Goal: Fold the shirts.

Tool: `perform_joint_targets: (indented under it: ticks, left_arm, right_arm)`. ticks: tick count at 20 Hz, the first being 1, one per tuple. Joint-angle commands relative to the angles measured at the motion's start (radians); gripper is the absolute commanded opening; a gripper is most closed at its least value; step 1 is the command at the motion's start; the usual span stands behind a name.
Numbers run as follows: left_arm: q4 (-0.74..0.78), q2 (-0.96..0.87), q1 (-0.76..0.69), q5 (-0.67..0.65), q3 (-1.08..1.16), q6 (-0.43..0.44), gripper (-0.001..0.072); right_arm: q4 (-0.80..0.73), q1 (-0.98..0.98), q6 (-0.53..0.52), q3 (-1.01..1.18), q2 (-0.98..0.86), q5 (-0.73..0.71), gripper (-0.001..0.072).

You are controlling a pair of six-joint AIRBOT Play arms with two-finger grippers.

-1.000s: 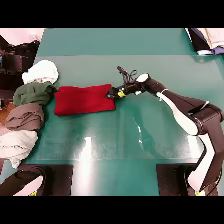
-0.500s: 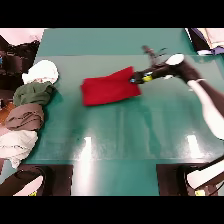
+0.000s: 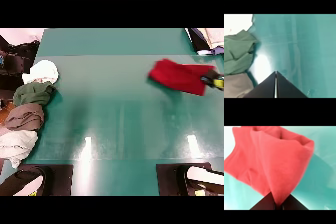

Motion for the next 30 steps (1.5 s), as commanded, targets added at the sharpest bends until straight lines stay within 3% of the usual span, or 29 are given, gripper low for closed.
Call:
perform_joint_targets:
  ticks: [1,5,12,13,14,15,18,21,22,25,30]
  left_arm:
    - [-0.042,-0.001,0.001,0.003,0.0,-0.003,0.0024]
    - [-0.054,-0.001,0.001,0.008,0.0,-0.026,0.0024]
    - [-0.08,-0.001,0.001,-0.001,0.0,-0.026,0.0025]
    - [-0.082,0.0,0.001,-0.002,0.0,-0.025,0.0025]
    - [-0.082,0.0,0.001,-0.006,0.0,-0.025,0.0024]
    - [-0.082,0.0,0.001,-0.017,0.0,-0.024,0.0025]
    - [-0.082,0.0,0.001,-0.026,0.0,-0.024,0.0025]
    - [-0.082,0.0,0.001,-0.024,0.0,-0.024,0.0025]
    - [-0.082,0.0,0.001,-0.023,0.0,-0.024,0.0025]
    - [-0.082,0.0,0.001,-0.023,0.0,-0.025,0.0025]
    - [-0.082,0.0,0.001,0.011,0.0,-0.025,0.0025]
  right_arm:
    - [-0.011,-0.235,0.056,-0.139,0.105,-0.144,0.0012]
    - [-0.032,-0.354,0.055,-0.188,0.109,-0.105,0.0012]
    - [-0.143,-0.368,0.114,-0.187,0.105,0.023,0.0016]
    - [-0.155,-0.384,0.113,-0.187,0.106,0.06,0.0045]
    - [-0.16,-0.41,0.113,-0.185,0.105,0.098,0.0312]
    - [-0.16,-0.447,0.114,-0.175,0.105,0.148,0.0503]
    - [-0.149,-0.593,0.145,-0.113,0.106,0.291,0.05]
    - [-0.011,-0.687,0.157,-0.079,0.126,0.352,0.0479]
    - [0.026,-0.684,0.157,-0.079,0.144,0.352,0.044]
    - [0.042,-0.564,0.157,-0.079,0.203,0.343,0.0438]
    - [0.042,-0.199,0.157,-0.079,0.28,0.345,0.0428]
